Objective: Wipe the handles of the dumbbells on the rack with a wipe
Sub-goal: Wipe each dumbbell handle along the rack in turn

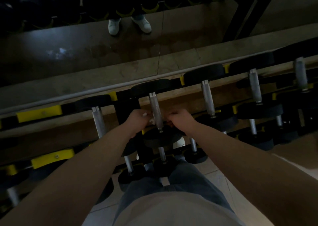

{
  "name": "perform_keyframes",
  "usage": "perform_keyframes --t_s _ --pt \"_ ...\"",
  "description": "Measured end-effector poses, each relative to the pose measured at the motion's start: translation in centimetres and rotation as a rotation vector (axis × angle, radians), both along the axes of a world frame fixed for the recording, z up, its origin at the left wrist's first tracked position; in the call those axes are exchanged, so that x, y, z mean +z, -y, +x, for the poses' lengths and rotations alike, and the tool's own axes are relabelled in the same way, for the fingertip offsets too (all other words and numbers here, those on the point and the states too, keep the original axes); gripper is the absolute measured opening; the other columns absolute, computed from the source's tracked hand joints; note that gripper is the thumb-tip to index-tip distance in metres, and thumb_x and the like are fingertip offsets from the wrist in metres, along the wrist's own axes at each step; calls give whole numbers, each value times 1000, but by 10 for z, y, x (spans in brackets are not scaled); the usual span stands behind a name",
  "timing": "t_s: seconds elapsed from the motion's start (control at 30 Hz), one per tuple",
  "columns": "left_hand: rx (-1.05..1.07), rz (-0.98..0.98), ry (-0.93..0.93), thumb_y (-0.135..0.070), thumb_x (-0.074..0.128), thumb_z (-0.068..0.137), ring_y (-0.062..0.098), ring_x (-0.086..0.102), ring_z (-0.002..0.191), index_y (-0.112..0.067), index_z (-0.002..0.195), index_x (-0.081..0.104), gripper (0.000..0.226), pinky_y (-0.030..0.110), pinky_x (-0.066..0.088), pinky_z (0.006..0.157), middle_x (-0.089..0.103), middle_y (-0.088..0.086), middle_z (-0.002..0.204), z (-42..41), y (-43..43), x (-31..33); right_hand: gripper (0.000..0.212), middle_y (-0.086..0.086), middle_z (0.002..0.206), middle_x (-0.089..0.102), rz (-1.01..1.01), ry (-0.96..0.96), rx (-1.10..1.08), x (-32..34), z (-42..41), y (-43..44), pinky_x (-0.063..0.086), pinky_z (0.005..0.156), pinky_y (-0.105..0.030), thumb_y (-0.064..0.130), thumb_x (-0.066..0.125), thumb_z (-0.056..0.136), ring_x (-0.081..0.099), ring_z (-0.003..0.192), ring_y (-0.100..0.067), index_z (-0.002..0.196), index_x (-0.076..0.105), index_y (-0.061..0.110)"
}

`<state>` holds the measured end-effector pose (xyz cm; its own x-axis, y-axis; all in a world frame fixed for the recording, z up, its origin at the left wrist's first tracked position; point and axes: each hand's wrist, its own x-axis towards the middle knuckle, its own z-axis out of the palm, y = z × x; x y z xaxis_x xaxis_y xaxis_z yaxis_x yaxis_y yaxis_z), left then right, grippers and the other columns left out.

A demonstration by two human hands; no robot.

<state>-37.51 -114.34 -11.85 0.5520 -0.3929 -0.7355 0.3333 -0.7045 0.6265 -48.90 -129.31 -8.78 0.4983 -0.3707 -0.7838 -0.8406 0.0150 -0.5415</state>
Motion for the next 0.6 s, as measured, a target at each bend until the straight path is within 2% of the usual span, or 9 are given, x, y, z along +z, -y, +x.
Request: perform_keyframes --t_s 0.07,0.13,0.23,0.33,0.4,0.43,0.5,0.6 --pt "62 -38 44 -15 62 94 20 64 79 -8 92 77 17 24 48 67 69 8 82 6 6 7 15 -16 101 74 -8 5 17 0 1 -1 55 93 -48 18 59 95 70 100 -33 100 73 16" --pt "89 -58 66 -13 61 91 23 67 83 -14 82 78 19 26 49 69 73 9 84 7 9 12 16 -16 101 74 -20 -1 36 1 2 -3 56 93 -49 20 60 95 70 99 -32 102 73 14" --pt "99 -56 100 -17 60 95 21 66 92 -16 92 78 18 27 49 75 72 7 95 -4 4 17 17 -11 99 73 -26 1 36 3 3 -6 57 94 -47 22 62 95 70 96 -28 107 72 16" --pt "46 -54 180 -20 59 97 19 65 96 -14 101 77 19 27 50 80 71 1 99 -17 -3 19 16 -5 99 73 -55 21 57 5 3 -10 57 94 -47 24 64 93 69 94 -24 104 74 19" --pt "-72 -32 180 -18 58 98 16 62 88 -16 98 76 19 24 48 72 67 -1 93 -22 -7 21 15 -5 99 72 -73 21 80 8 3 -13 57 94 -48 22 62 93 68 96 -24 100 74 19" --pt "-151 -6 172 -18 57 98 16 60 83 -15 88 74 20 24 46 66 67 2 88 -24 -10 18 15 -5 100 72 -85 20 95 11 4 -14 56 94 -48 21 60 94 67 97 -25 100 74 19" --pt "-273 57 156 -18 58 95 18 60 73 -3 84 74 24 25 44 59 70 13 86 -27 -15 17 18 -5 104 71 -111 15 119 14 5 -16 56 94 -46 21 58 95 66 99 -24 103 74 19" --pt "-198 61 69 -20 64 92 24 65 75 -6 94 77 19 30 51 61 71 16 92 -23 -18 23 19 -2 104 70 -148 19 124 18 5 -19 56 93 -43 25 57 96 65 98 -22 104 73 21"
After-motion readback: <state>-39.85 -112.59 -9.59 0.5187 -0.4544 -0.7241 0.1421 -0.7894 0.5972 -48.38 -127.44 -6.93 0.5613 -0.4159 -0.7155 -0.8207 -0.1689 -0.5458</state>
